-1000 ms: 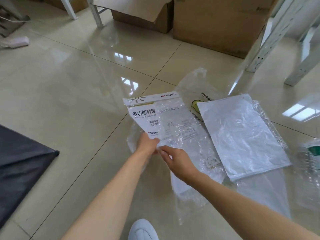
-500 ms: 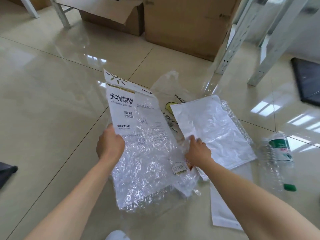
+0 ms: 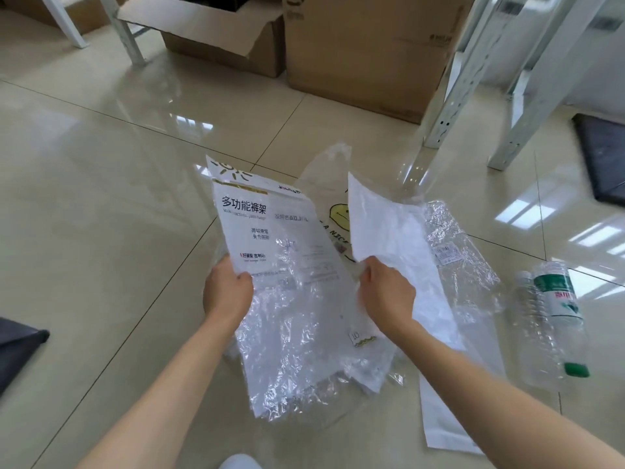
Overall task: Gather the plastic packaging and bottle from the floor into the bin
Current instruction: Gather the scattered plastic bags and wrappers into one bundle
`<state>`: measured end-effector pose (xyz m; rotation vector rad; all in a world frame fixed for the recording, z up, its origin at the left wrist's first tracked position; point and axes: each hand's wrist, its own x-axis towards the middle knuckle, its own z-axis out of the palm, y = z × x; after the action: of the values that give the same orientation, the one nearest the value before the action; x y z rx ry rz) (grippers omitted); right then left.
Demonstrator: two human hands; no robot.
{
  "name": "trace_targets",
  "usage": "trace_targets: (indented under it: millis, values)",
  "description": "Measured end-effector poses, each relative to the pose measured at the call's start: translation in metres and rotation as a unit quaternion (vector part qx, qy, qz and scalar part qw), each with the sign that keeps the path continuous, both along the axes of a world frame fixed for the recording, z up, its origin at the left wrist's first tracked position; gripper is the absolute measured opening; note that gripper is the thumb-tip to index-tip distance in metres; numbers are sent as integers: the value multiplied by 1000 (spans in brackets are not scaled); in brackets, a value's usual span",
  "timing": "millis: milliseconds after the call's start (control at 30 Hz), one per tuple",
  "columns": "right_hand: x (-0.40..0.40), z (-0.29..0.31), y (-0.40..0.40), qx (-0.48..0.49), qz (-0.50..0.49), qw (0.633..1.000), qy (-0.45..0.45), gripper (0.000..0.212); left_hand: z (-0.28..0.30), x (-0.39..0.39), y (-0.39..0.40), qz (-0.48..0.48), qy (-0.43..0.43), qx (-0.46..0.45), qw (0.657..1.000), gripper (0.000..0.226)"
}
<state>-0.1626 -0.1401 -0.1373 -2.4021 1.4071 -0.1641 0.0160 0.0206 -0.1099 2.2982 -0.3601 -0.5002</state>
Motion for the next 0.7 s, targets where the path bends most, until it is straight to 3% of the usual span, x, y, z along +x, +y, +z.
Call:
trace_targets:
  millis: [167,233,333,433,633,700]
  values:
    - [43,22,72,96,175,975,-102,16,13,-12,-4,40,124,-170,977,16]
    - [54,23,89,142,215,955,-145,21,20,-14,-3,47,138,-200,969,25]
    - [61,19,100,230,250,924,-174,34,13,-5,6,23,98,-162,982,27]
    - [59,11,102,274,277,903,-177,35,-3,5,17,53,66,-86,993,12]
    - [47,-22,35,118,67,986,-100,37,2,22,35,67,-19,-5,998,36]
    - [49,-34,2,85,66,994,-30,47,3,32,42,56,-37,0,998,26]
